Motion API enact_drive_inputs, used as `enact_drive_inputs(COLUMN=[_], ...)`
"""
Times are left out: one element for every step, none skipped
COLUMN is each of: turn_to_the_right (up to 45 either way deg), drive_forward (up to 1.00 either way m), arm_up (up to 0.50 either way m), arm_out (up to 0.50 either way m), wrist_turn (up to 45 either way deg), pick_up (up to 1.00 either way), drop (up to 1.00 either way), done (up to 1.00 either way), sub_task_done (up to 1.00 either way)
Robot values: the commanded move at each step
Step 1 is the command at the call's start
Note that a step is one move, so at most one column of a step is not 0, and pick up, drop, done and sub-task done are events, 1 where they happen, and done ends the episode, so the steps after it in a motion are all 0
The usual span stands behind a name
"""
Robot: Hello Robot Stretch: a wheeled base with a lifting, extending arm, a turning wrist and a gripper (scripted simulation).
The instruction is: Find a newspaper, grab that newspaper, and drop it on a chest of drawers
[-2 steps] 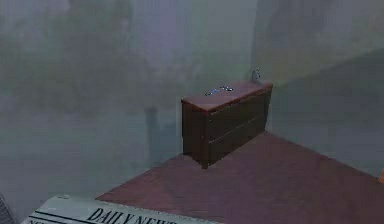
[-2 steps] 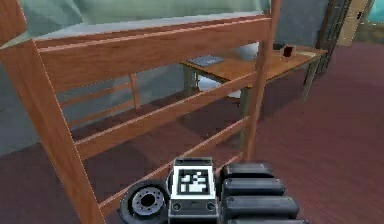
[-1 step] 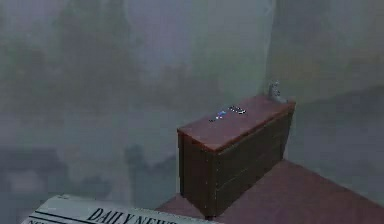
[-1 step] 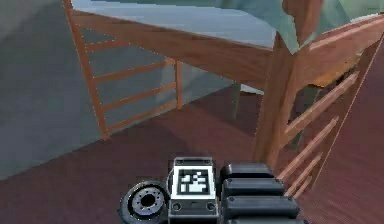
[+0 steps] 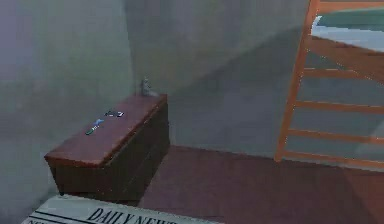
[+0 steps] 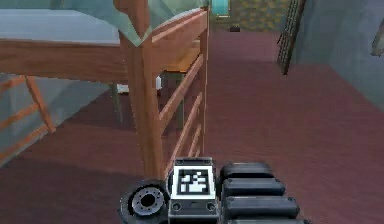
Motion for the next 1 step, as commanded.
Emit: enact_drive_inputs(turn_to_the_right=[0.0], drive_forward=[1.00], arm_up=[0.00], arm_out=[0.00], wrist_turn=[0.0], pick_up=[0.00], drop=[0.00], done=[0.00], sub_task_done=[0.00])
